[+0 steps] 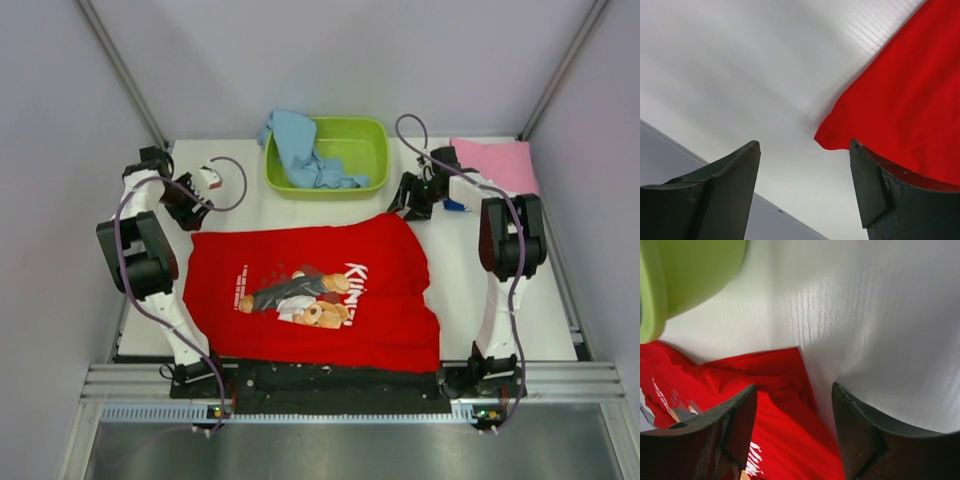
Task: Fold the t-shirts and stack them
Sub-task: Grap the side of the flattened tshirt furthest away from the robot with both arms
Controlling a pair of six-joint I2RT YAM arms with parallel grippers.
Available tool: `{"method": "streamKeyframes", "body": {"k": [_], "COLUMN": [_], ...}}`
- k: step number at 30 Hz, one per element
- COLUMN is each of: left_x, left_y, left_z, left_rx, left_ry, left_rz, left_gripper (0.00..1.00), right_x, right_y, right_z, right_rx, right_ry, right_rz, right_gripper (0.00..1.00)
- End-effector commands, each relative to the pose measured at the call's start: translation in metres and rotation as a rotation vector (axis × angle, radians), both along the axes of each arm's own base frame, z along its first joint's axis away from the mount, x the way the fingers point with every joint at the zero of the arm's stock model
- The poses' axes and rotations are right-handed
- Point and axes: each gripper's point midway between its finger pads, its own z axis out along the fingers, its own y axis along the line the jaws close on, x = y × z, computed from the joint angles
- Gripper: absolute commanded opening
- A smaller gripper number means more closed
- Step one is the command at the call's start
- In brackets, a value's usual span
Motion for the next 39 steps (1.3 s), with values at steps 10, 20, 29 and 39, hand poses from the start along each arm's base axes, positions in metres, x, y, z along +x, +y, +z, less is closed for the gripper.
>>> {"method": "streamKeyframes", "body": {"k": [10, 20, 29, 39], "left_x": [-0.011, -0.032, -0.015, -0.01], "left_y": [-0.005, -0.02, -0.029, -0.009], "left_z": [-0.057, -0.055, 0.0, -0.048], "left_rx": [0.102, 0.09, 0.054, 0.218], "left_ry": [0.173, 0.282, 0.204, 0.288], "left_rz": [-0.25, -0.3, -0.267, -0.207], "left_gripper": [0.74, 0.45, 0.68, 0.72], "right_x": [0.009, 0.004, -0.023, -0.026], "right_y": [0.019, 0.017, 0.021, 0.023], "right_z": [0.017, 0.05, 0.069, 0.082], "right_rx": [0.046, 0.048, 0.023, 0.038], "right_ry": [-0.06, -0.128, -0.171, -0.201], "right_rz": [0.036, 0.033, 0.038, 0.047], "right_gripper": [0.0, 0.0, 0.0, 0.0]}}
